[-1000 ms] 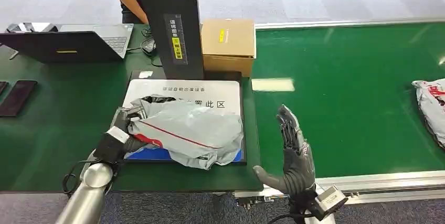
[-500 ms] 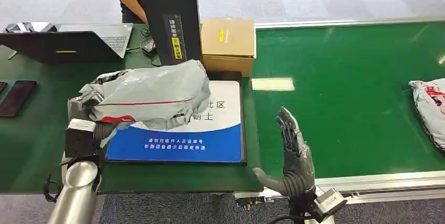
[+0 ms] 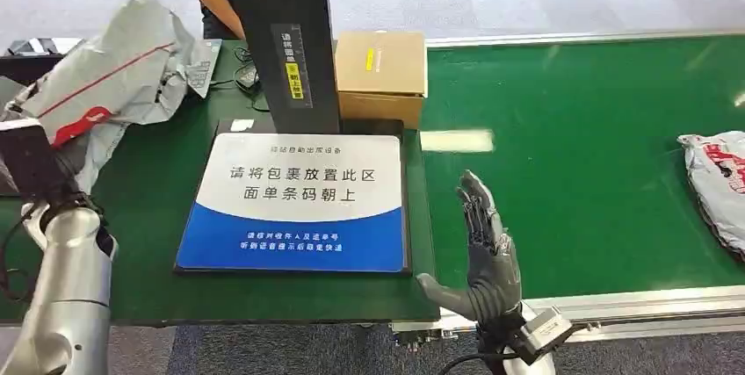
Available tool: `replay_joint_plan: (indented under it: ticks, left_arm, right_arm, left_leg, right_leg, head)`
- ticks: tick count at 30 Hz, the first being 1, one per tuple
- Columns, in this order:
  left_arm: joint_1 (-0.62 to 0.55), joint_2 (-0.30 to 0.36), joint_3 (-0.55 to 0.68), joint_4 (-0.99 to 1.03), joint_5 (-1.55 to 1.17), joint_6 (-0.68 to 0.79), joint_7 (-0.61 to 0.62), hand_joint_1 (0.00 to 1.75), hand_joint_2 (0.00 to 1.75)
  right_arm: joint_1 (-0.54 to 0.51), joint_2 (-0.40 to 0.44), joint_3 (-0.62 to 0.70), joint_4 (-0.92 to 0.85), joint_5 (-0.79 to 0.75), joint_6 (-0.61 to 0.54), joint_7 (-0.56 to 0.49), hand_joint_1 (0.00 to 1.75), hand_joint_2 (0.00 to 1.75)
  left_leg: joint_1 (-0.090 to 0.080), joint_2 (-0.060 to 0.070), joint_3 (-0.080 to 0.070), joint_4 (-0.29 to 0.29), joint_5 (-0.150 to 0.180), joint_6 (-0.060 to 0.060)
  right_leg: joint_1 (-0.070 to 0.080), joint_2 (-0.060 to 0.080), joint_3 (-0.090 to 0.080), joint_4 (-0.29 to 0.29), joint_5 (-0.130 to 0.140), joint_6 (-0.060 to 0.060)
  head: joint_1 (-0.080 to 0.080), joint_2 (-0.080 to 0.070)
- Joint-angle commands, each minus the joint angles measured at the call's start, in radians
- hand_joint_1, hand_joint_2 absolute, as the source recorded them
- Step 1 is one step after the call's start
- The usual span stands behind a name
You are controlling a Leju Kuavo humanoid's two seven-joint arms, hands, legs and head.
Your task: Moved the parcel from conveyor to table for the left to box.
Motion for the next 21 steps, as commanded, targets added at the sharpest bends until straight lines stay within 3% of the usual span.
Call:
replay_joint_plan:
  ticks: [1, 3, 5, 8, 9, 10, 17, 18, 21]
  left_arm:
    - [-0.232, 0.067, 0.114, 0.396, -0.025, 0.078, 0.014, 1.75, 1.75]
    - [-0.278, 0.093, 0.138, 0.473, -0.057, 0.177, 0.041, 1.75, 1.75]
    - [-0.29, 0.079, 0.32, 0.442, -0.241, 0.177, 0.075, 1.75, 1.75]
    - [-0.322, 0.089, 0.414, 0.485, -0.325, 0.177, 0.091, 1.75, 1.75]
    - [-0.325, 0.088, 0.419, 0.486, -0.323, 0.177, 0.082, 0.23, 1.75]
    - [-0.328, 0.085, 0.441, 0.501, -0.334, 0.177, 0.052, 0.0, 1.75]
    - [-0.326, 0.071, 0.452, 0.532, -0.367, 0.177, 0.044, 0.0, 1.75]
    - [-0.326, 0.071, 0.452, 0.532, -0.367, 0.177, 0.044, 0.0, 0.0]
    - [-0.334, 0.068, 0.422, 0.568, -0.352, 0.163, 0.02, 0.0, 0.0]
  right_arm:
    - [-0.07, 0.024, 0.016, 0.084, -0.008, -0.009, 0.012, 0.0, 1.75]
    - [-0.081, 0.023, 0.021, 0.093, -0.009, -0.008, 0.014, 0.0, 1.75]
    - [-0.097, 0.019, 0.03, 0.107, -0.01, -0.007, 0.018, 0.0, 1.75]
    - [-0.114, 0.018, 0.037, 0.122, -0.013, -0.013, 0.023, 0.0, 1.75]
    - [-0.116, 0.019, 0.037, 0.123, -0.013, -0.014, 0.024, 0.0, 1.75]
    - [-0.116, 0.017, 0.036, 0.126, -0.015, -0.02, 0.026, 0.0, 1.75]
    - [-0.107, 0.016, 0.034, 0.128, -0.018, -0.027, 0.024, 0.0, 1.75]
    - [-0.107, 0.016, 0.034, 0.128, -0.018, -0.027, 0.024, 0.0, 1.75]
    - [-0.091, 0.019, 0.024, 0.111, -0.018, -0.028, 0.024, 0.0, 1.75]
  left_leg:
    - [0.001, 0.001, 0.004, 0.0, -0.001, 0.0]
    - [0.001, 0.001, 0.004, 0.0, -0.002, 0.0]
    - [0.001, 0.003, 0.002, 0.001, -0.001, 0.0]
    - [0.001, 0.006, 0.004, 0.001, -0.003, -0.001]
    - [0.001, 0.006, 0.006, 0.0, -0.004, -0.001]
    - [0.001, 0.004, 0.005, 0.001, -0.003, -0.001]
    - [0.001, 0.001, 0.004, 0.0, -0.002, -0.001]
    - [0.001, 0.0, 0.002, 0.0, -0.001, -0.001]
    - [0.001, 0.0, 0.004, 0.0, -0.002, -0.001]
  right_leg:
    - [0.001, 0.0, 0.003, 0.0, -0.001, -0.003]
    - [0.002, 0.0, 0.004, 0.001, -0.002, -0.003]
    - [0.001, 0.002, 0.001, 0.001, -0.001, -0.002]
    - [0.002, 0.004, 0.003, 0.001, -0.001, -0.004]
    - [0.002, 0.005, 0.004, 0.001, -0.002, -0.004]
    - [0.002, 0.003, 0.004, 0.002, -0.002, -0.004]
    - [0.001, 0.0, 0.004, 0.001, -0.003, -0.004]
    - [0.001, 0.0, 0.002, 0.0, -0.002, -0.003]
    - [0.001, -0.001, 0.004, 0.001, -0.003, -0.004]
  head:
    - [0.0, 0.0]
    - [0.0, 0.0]
    - [0.0, 0.0]
    - [0.0, 0.0]
    - [0.0, 0.0]
    - [0.0, 0.0]
    - [0.0, 0.0]
    - [0.0, 0.0]
    - [0.0, 0.0]
